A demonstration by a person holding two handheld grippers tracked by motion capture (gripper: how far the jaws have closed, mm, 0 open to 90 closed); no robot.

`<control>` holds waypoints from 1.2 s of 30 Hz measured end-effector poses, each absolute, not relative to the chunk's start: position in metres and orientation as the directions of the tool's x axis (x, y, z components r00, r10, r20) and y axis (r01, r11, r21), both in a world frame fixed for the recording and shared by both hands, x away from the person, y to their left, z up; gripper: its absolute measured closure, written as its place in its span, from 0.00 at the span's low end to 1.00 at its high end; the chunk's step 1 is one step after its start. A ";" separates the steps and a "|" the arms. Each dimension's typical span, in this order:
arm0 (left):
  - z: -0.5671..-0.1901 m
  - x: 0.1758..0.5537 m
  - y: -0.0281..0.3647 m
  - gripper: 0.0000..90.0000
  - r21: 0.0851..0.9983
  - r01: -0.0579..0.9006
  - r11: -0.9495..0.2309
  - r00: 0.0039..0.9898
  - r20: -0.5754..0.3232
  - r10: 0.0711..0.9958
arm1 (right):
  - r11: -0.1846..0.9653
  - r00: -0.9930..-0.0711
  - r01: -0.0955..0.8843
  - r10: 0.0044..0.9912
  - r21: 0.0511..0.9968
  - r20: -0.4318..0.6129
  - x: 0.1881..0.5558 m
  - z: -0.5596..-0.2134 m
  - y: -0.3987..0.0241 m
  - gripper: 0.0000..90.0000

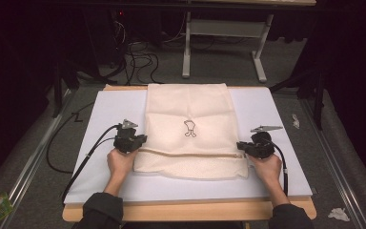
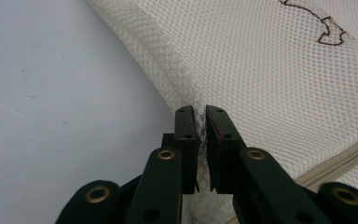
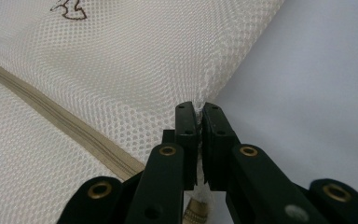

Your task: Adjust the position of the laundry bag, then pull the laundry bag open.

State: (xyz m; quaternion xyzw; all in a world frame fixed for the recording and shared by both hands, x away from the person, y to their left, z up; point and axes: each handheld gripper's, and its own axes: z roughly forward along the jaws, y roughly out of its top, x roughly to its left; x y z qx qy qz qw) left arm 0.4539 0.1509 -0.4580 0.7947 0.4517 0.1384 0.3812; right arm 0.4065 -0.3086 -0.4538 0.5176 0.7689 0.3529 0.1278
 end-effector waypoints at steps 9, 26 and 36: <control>-0.461 0.453 0.153 0.89 0.738 0.609 -0.291 0.550 -0.128 0.825 | 0.230 -0.433 0.699 0.889 0.677 0.146 0.406 -0.455 -0.306 0.94; -0.452 0.426 0.155 0.60 0.806 0.519 -0.284 0.559 -0.068 0.827 | 0.189 -0.410 0.690 0.898 0.699 0.162 0.404 -0.455 -0.308 0.54; -0.462 0.406 0.140 0.57 0.816 0.477 -0.327 0.607 -0.037 0.794 | 0.181 -0.407 0.703 0.895 0.687 0.181 0.407 -0.460 -0.303 0.45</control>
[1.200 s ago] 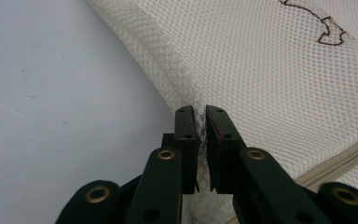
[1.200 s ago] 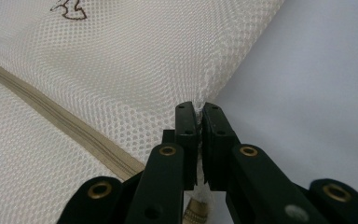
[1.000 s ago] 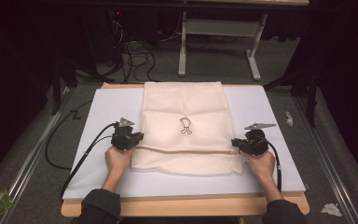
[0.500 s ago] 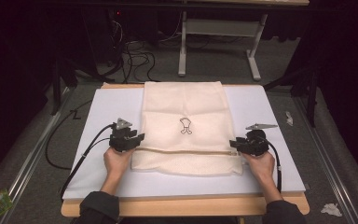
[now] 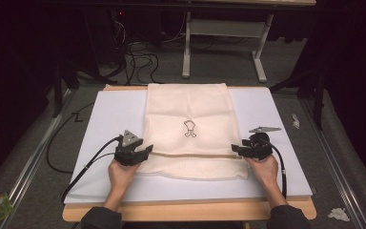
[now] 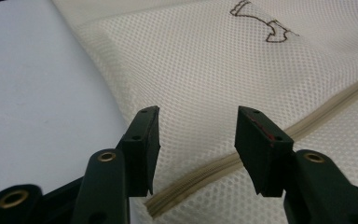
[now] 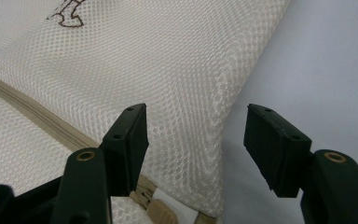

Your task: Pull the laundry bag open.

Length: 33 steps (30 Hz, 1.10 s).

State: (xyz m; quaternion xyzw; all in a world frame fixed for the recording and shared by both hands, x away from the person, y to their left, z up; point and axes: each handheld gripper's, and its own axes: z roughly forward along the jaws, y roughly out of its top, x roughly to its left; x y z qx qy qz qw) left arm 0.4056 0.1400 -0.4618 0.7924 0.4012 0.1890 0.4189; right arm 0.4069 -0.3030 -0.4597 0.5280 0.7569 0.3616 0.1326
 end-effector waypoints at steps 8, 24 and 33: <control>-0.473 0.404 0.130 0.55 0.801 0.496 -0.337 0.621 -0.055 0.782 | 0.178 -0.399 0.728 0.895 0.663 0.198 0.406 -0.465 -0.300 0.42; -0.484 0.406 0.124 0.54 0.772 0.516 -0.371 0.619 -0.036 0.784 | 0.175 -0.388 0.769 0.892 0.615 0.231 0.404 -0.466 -0.293 0.42; -0.485 0.406 0.123 0.54 0.766 0.520 -0.378 0.617 -0.031 0.786 | 0.239 -0.420 0.756 0.891 0.609 0.172 0.404 -0.465 -0.285 0.56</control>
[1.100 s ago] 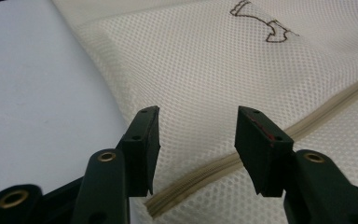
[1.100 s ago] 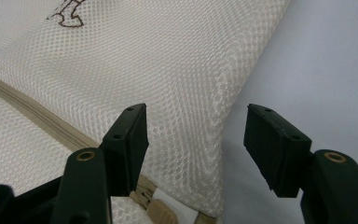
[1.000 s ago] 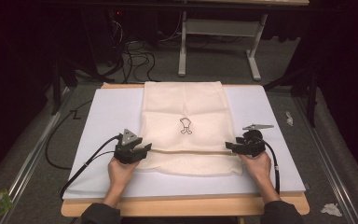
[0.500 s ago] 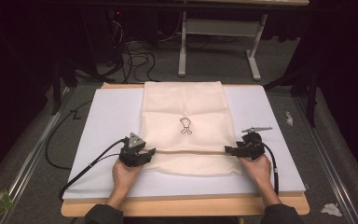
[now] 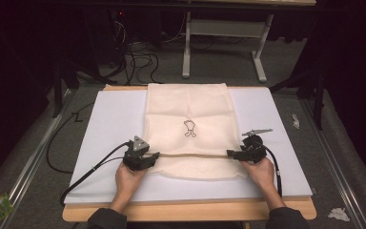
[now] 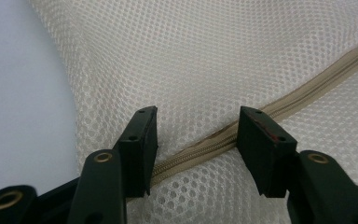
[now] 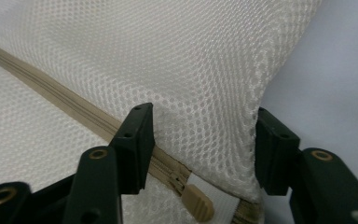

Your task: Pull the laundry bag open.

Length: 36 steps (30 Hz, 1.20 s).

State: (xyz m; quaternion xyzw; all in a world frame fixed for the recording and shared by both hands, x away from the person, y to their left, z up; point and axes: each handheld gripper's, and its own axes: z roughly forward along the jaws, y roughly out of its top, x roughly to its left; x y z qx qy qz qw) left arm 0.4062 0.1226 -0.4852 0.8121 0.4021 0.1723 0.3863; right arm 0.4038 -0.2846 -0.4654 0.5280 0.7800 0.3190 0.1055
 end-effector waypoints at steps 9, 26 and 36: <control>-0.485 0.406 0.123 0.54 0.765 0.520 -0.379 0.618 -0.031 0.786 | 0.338 -0.468 0.728 0.881 0.596 0.073 0.403 -0.463 -0.277 0.95; -0.474 0.401 0.124 0.55 0.799 0.487 -0.354 0.633 -0.044 0.773 | 0.314 -0.520 0.676 0.845 0.667 0.129 0.401 -0.429 -0.287 0.98; -0.464 0.401 0.104 0.55 0.807 0.470 -0.358 0.682 -0.075 0.728 | 0.310 -0.528 0.663 0.839 0.682 0.132 0.400 -0.420 -0.285 0.98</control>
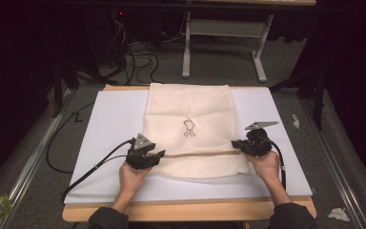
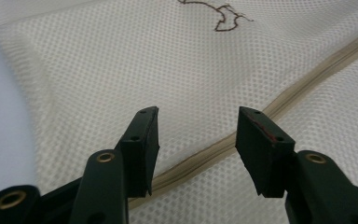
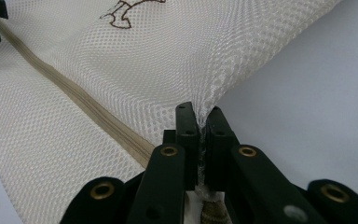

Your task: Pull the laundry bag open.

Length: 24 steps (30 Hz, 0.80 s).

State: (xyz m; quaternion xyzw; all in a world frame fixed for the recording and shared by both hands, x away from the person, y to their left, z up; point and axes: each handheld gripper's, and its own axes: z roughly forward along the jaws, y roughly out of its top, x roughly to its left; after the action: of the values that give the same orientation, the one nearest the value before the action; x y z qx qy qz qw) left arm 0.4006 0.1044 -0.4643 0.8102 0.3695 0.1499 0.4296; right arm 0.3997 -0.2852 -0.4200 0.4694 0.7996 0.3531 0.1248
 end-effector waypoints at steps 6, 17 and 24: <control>-0.461 0.401 0.084 0.56 0.809 0.452 -0.376 0.707 -0.068 0.704 | 0.307 -0.531 0.656 0.837 0.690 0.133 0.400 -0.416 -0.285 0.98; -0.455 0.401 0.060 0.59 0.805 0.429 -0.410 0.745 -0.059 0.664 | 0.316 -0.543 0.644 0.831 0.697 0.125 0.399 -0.414 -0.284 0.98; -0.451 0.403 0.044 0.62 0.810 0.413 -0.416 0.766 -0.062 0.640 | 0.337 -0.552 0.633 0.827 0.697 0.102 0.399 -0.412 -0.281 0.98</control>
State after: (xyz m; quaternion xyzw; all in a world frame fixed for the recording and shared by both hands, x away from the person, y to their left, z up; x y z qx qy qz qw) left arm 0.4025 0.0441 -0.4512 0.8315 0.3167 0.1295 0.4377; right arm 0.3985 -0.2805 -0.4121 0.4531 0.8061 0.3553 0.1365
